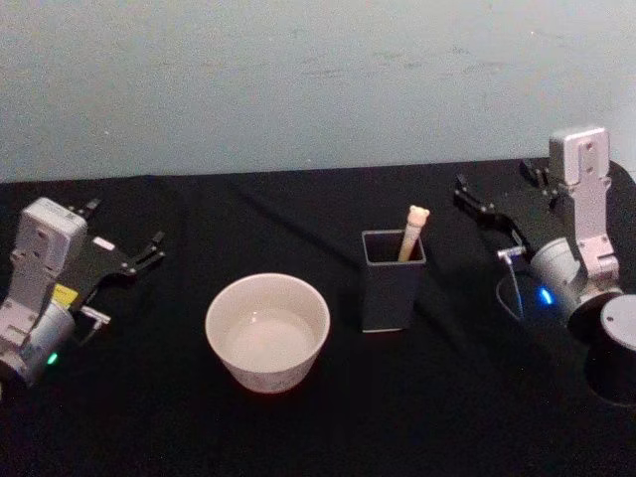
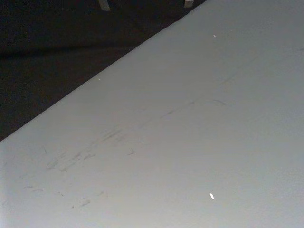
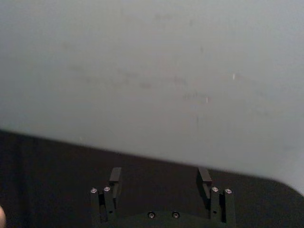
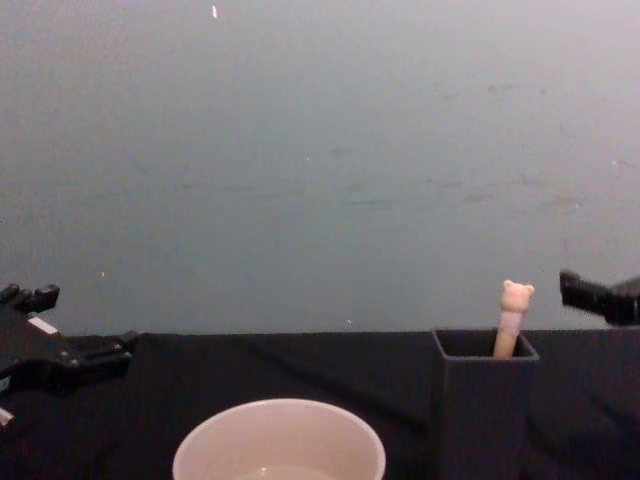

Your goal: Pick up the stirring spoon with one hand, stir inside the cup, then place it back in its original position.

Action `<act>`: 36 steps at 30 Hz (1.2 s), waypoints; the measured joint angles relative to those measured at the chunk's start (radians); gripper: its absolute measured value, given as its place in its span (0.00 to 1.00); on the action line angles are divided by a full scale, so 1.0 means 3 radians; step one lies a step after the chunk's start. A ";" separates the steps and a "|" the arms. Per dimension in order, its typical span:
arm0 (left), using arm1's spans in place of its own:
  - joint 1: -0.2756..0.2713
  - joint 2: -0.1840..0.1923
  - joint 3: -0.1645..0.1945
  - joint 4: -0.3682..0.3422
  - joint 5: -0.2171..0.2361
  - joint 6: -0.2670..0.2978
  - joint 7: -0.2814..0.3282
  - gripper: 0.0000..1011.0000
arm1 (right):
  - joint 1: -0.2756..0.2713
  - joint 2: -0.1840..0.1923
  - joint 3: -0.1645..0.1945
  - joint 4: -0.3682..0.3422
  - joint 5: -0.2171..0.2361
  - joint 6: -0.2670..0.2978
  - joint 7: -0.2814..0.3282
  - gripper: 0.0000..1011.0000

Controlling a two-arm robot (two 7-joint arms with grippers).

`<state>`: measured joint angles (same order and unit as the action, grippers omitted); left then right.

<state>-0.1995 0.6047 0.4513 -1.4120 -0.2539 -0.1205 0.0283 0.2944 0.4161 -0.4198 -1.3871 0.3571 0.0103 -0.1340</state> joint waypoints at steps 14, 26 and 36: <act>0.0000 0.0000 0.0000 0.0000 0.0000 0.0000 0.0000 0.99 | -0.0082 -0.0037 0.0005 0.0100 -0.0045 0.0182 0.0002 0.99; 0.0000 0.0000 0.0000 0.0000 0.0000 0.0000 0.0000 0.99 | -0.0075 -0.0033 0.0001 0.0094 -0.0051 0.0162 -0.0004 0.99; 0.0000 0.0000 0.0000 0.0000 0.0000 0.0000 0.0000 0.99 | -0.0073 -0.0032 -0.0001 0.0091 -0.0053 0.0155 -0.0009 0.99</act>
<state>-0.1995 0.6047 0.4514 -1.4120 -0.2539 -0.1205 0.0283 0.2727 0.4065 -0.4201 -1.3599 0.3411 0.0568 -0.1366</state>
